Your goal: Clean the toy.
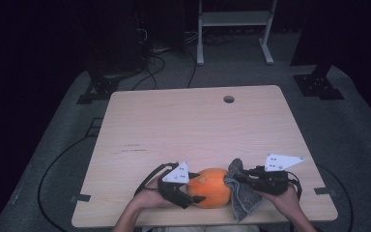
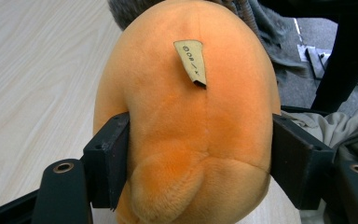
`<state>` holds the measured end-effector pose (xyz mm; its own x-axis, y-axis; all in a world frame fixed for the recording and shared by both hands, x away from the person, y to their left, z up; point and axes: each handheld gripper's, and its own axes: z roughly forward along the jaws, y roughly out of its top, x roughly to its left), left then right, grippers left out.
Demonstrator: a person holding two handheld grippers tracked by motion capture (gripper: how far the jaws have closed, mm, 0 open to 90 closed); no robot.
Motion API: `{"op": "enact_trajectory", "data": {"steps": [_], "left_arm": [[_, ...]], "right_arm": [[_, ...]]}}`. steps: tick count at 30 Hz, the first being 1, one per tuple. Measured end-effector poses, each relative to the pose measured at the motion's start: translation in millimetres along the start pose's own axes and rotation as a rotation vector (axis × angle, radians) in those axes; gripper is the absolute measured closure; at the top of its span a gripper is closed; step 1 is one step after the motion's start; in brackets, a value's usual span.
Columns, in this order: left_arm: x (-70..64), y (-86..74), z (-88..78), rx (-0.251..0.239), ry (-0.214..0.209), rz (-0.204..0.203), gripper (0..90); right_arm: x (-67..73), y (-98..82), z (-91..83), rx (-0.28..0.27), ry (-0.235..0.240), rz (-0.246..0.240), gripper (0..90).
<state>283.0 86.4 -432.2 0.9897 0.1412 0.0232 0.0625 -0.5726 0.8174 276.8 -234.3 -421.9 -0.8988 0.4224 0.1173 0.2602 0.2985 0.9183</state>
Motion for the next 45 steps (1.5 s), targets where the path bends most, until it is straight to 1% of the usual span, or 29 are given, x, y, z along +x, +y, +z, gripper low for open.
{"op": "enact_trajectory", "data": {"steps": [2, 3, 4, 5, 7, 9, 10, 11, 13, 15, 17, 18, 20, 21, 22, 23, 24, 25, 27, 29, 31, 33, 34, 36, 38, 40, 42, 43, 45], "left_arm": [[-3.1, 3.1, 2.1, 0.006, 0.000, 0.019, 28.6], [-4.1, 4.3, 2.9, 0.011, 0.000, 0.034, 28.6], [-5.4, 5.3, 3.4, 0.013, 0.001, 0.040, 28.5], [-6.1, 6.0, 3.4, 0.017, 0.001, 0.045, 28.2], [-5.9, 5.6, 2.9, 0.019, 0.002, 0.049, 27.6], [-4.3, 4.8, 3.2, 0.019, 0.007, 0.039, 26.5], [-4.2, 4.6, 3.4, 0.015, 0.007, 0.033, 26.5], [-4.1, 4.5, 3.5, 0.013, 0.009, 0.029, 26.5], [-2.8, 4.2, 3.0, 0.013, 0.010, 0.011, 26.5], [-2.1, 3.4, 2.9, 0.008, 0.010, 0.003, 26.6], [-2.6, 3.6, 3.3, 0.009, 0.009, 0.009, 26.8], [-3.2, 4.0, 3.8, 0.012, 0.010, 0.015, 26.9], [-4.6, 5.1, 5.4, 0.012, 0.010, 0.020, 26.9], [-5.1, 5.8, 5.7, 0.016, 0.008, 0.025, 26.8], [-5.9, 6.5, 6.1, 0.016, 0.005, 0.019, 25.9], [-5.4, 7.3, 5.9, 0.018, 0.003, 0.004, 23.6], [-3.9, 7.7, 5.4, 0.018, 0.003, -0.009, 20.3], [-2.5, 7.5, 5.3, 0.018, 0.001, -0.026, 18.9], [-2.3, 7.2, 5.3, 0.016, -0.001, -0.028, 19.1], [-3.8, 8.1, 5.7, 0.013, 0.009, -0.010, 22.4], [-4.8, 9.7, 6.3, 0.016, 0.013, -0.003, 25.0], [-7.1, 11.0, 7.5, 0.022, 0.017, 0.024, 26.6], [-8.9, 11.9, 8.0, 0.029, 0.016, 0.044, 26.9], [-13.2, 12.8, 10.3, 0.033, 0.012, 0.082, 27.5], [-15.3, 13.7, 11.0, 0.044, 0.013, 0.110, 27.4], [-14.9, 13.2, 10.5, 0.046, 0.010, 0.104, 25.5], [-13.0, 12.5, 9.8, 0.046, 0.014, 0.086, 20.4], [-11.8, 11.8, 9.1, 0.040, 0.016, 0.078, 20.2], [-9.2, 9.8, 6.4, 0.037, 0.022, 0.084, 25.3]], "right_arm": [[4.7, 10.1, -0.6, -0.037, 0.022, -0.023, 79.2], [7.6, 14.8, 0.3, -0.048, 0.032, -0.040, 79.2], [10.4, 18.4, 2.0, -0.054, 0.046, -0.050, 79.2], [12.7, 20.4, 4.6, -0.052, 0.057, -0.060, 79.2], [15.6, 19.3, 10.8, -0.022, 0.061, -0.078, 79.1], [16.0, 14.5, 15.6, 0.007, 0.064, -0.076, 79.0], [15.5, 12.7, 15.7, 0.011, 0.060, -0.078, 79.0], [14.0, 11.6, 14.4, 0.014, 0.060, -0.072, 79.0], [9.8, 8.6, 10.3, 0.034, 0.037, -0.069, 79.0], [3.8, 3.8, 5.1, 0.047, 0.027, -0.040, 79.0], [1.6, 2.4, 0.6, 0.040, 0.017, -0.032, 79.0], [2.4, 3.6, -0.6, 0.028, 0.021, -0.033, 79.0], [7.9, 10.0, -0.4, -0.016, 0.042, -0.043, 79.0], [10.1, 12.6, 0.8, -0.029, 0.053, -0.050, 79.0], [13.1, 15.7, 2.9, -0.034, 0.065, -0.061, 79.0], [15.8, 17.6, 6.1, -0.025, 0.073, -0.074, 79.0], [18.2, 17.6, 10.8, -0.003, 0.075, -0.090, 79.0], [19.2, 15.6, 14.4, 0.014, 0.076, -0.092, 79.0], [18.5, 11.5, 16.5, 0.021, 0.089, -0.079, 78.9], [15.9, 10.3, 13.6, 0.028, 0.083, -0.077, 79.0], [11.5, 7.8, 9.3, 0.047, 0.061, -0.074, 79.1], [6.9, 5.8, 5.1, 0.055, 0.042, -0.060, 79.1], [6.4, 6.1, 3.7, 0.048, 0.037, -0.057, 79.2], [10.7, 10.3, 3.1, 0.024, 0.033, -0.073, 79.3], [18.3, 17.4, 6.5, 0.006, 0.055, -0.097, 79.3], [24.6, 21.7, 12.7, 0.007, 0.066, -0.121, 79.3], [25.0, 21.6, 17.6, 0.009, 0.072, -0.118, 79.3], [23.6, 20.8, 18.4, 0.009, 0.069, -0.114, 79.3], [18.7, 18.8, 16.4, 0.004, 0.066, -0.090, 79.3]]}}
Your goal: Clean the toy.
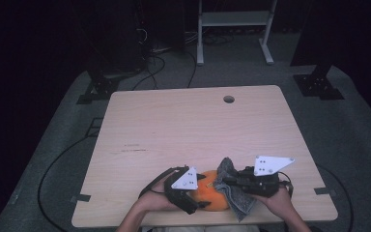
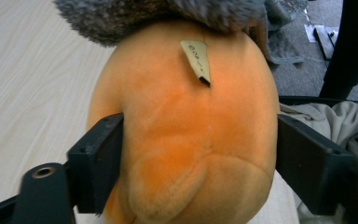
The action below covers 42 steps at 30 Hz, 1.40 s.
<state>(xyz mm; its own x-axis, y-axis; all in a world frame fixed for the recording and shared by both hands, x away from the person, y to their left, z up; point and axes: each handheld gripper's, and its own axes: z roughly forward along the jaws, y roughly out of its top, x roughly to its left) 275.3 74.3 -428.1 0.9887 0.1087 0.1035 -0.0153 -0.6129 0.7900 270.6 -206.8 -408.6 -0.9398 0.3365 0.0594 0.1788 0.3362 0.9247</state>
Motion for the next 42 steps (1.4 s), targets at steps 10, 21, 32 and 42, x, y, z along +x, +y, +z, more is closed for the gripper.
{"op": "enact_trajectory", "data": {"steps": [10, 21, 32, 42], "left_arm": [[12.3, -13.2, -11.3, 0.006, -0.029, -0.066, 28.5], [16.2, -21.4, -16.3, -0.008, -0.044, -0.105, 27.4], [12.6, -18.3, -8.7, -0.028, -0.041, -0.107, 26.1], [9.6, -14.8, -6.5, -0.042, -0.046, -0.104, 24.5]], "right_arm": [[-17.9, -23.5, -19.3, -0.021, -0.008, 0.115, 79.3], [-22.9, -34.1, -10.4, 0.084, -0.034, 0.121, 79.2], [-10.7, -11.6, -6.7, -0.048, 0.023, 0.072, 79.2], [-24.0, -27.2, -16.4, 0.008, -0.035, 0.135, 79.2]]}}
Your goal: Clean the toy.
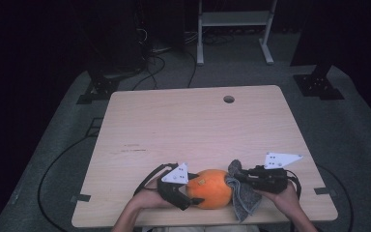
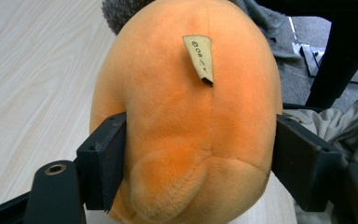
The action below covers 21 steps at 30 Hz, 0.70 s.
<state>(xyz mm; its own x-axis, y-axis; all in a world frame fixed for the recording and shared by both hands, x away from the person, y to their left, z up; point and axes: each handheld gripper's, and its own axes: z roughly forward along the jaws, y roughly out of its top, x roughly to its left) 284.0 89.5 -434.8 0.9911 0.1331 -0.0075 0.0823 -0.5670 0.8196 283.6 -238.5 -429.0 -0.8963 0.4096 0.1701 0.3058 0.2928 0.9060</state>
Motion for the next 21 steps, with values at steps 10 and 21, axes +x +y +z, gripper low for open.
{"op": "enact_trajectory", "data": {"steps": [10, 21], "left_arm": [[4.7, 9.0, 0.8, -0.060, -0.027, -0.086, 8.1], [4.2, 3.5, 4.8, -0.023, -0.026, -0.057, 20.2]], "right_arm": [[13.9, 6.8, 7.7, -0.012, 0.031, -0.059, 79.0], [3.8, 1.9, 1.3, 0.033, -0.020, -0.037, 79.2]]}}
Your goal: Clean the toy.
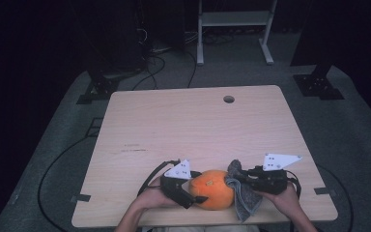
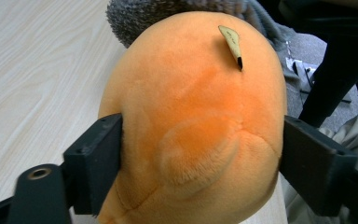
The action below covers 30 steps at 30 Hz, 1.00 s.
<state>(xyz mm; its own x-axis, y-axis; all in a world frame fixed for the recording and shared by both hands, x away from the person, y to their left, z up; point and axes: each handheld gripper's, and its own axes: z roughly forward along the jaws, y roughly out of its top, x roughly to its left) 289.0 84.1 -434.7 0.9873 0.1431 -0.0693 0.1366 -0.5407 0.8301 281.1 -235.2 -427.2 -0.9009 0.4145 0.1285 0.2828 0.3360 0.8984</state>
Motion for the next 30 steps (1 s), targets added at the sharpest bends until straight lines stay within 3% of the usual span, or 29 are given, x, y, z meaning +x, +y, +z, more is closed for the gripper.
{"op": "enact_trajectory", "data": {"steps": [3, 6, 9, 11, 16, 19, 21, 24, 26, 28, 30], "left_arm": [[-4.0, 0.7, 1.2, 0.006, 0.002, 0.039, 20.8], [-7.1, 2.0, 2.2, 0.012, -0.001, 0.064, 19.5], [-4.4, 1.0, 0.8, -0.012, -0.052, 0.022, 10.3], [-2.1, -0.6, 0.5, -0.019, -0.047, 0.002, 8.9], [-1.8, -1.1, 0.9, -0.014, -0.032, 0.014, 15.7], [-1.2, -2.2, 0.2, -0.023, -0.018, 0.009, 20.7], [-1.3, -2.4, 0.5, -0.025, -0.010, 0.009, 22.3], [-1.5, -1.5, 2.1, -0.030, 0.005, 0.002, 22.6], [-1.8, -0.5, 3.1, -0.036, 0.013, -0.004, 20.3], [-0.8, -0.5, 3.5, -0.050, -0.009, -0.022, 12.2], [0.1, -1.0, 3.6, -0.053, -0.022, -0.036, 7.8]], "right_arm": [[4.0, 4.2, -4.7, -0.038, -0.007, -0.018, 79.3], [13.1, 12.8, -5.1, -0.098, 0.037, -0.047, 79.3], [19.8, 15.7, 1.4, -0.068, 0.066, -0.083, 79.4], [21.5, 14.4, 4.4, -0.053, 0.081, -0.090, 79.3], [15.6, 10.5, 4.1, -0.031, 0.064, -0.074, 79.4], [7.7, 5.2, 1.3, -0.009, 0.044, -0.037, 79.2], [8.0, 6.3, -2.1, -0.018, 0.040, -0.040, 79.2], [16.9, 14.7, -4.3, -0.072, 0.065, -0.067, 79.3], [23.7, 20.1, -1.2, -0.075, 0.083, -0.101, 79.3], [27.0, 19.9, 5.6, -0.033, 0.079, -0.125, 79.3], [24.5, 16.3, 7.5, -0.031, 0.088, -0.107, 79.3]]}}
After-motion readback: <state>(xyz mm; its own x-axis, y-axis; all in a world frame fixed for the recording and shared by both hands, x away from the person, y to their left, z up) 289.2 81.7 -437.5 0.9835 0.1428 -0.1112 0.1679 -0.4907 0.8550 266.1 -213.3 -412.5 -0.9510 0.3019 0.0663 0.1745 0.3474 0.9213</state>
